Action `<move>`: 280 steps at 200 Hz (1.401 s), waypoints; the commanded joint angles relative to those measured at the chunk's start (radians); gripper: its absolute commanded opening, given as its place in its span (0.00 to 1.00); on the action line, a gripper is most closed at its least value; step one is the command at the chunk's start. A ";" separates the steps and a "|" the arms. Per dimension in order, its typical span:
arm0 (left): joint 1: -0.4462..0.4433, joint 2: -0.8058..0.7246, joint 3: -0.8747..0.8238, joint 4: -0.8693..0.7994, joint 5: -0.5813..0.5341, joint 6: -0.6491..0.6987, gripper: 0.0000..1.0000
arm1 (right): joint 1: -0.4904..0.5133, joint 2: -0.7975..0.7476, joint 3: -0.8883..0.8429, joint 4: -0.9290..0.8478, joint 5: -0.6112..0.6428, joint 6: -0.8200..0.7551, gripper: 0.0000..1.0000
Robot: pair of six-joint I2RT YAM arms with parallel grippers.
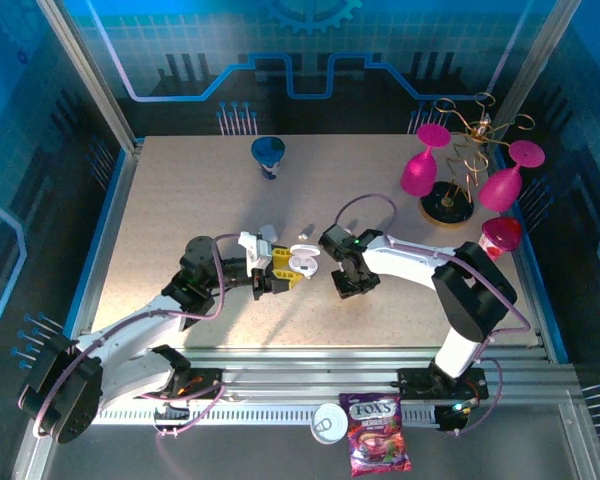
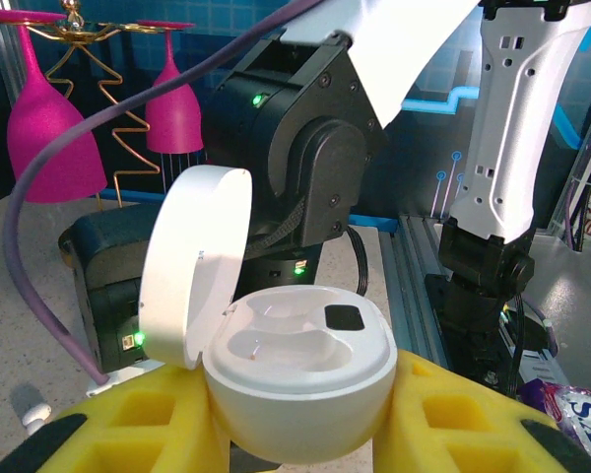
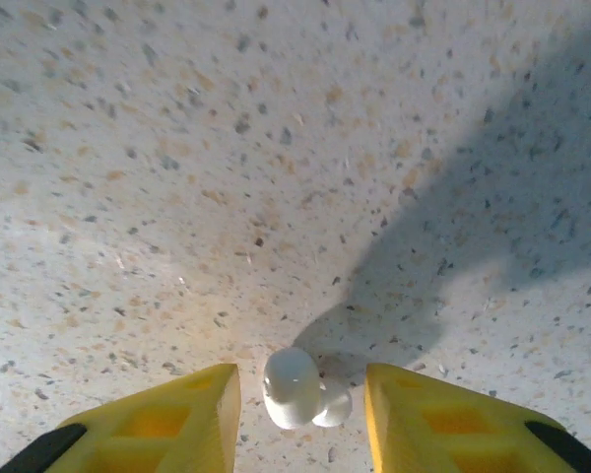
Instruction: Insert the wireless bluetooth earbuds into the charging case
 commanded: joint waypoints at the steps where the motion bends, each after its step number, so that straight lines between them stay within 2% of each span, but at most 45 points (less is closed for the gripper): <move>1: 0.005 -0.008 0.015 0.033 0.028 0.012 0.28 | 0.017 0.029 0.037 -0.059 0.056 -0.011 0.37; 61: 0.004 -0.031 0.015 0.011 0.031 0.020 0.28 | 0.040 0.065 0.057 -0.081 0.062 -0.002 0.28; 202: 0.004 -0.040 -0.003 0.012 0.019 0.023 0.28 | 0.049 0.083 0.064 -0.081 0.066 -0.016 0.21; 238: 0.005 -0.035 -0.005 0.013 0.018 0.027 0.28 | 0.008 0.004 0.037 -0.039 -0.033 -0.008 0.21; 280: 0.005 -0.041 -0.008 0.013 0.016 0.028 0.28 | -0.120 -0.114 -0.048 0.104 -0.316 0.016 0.21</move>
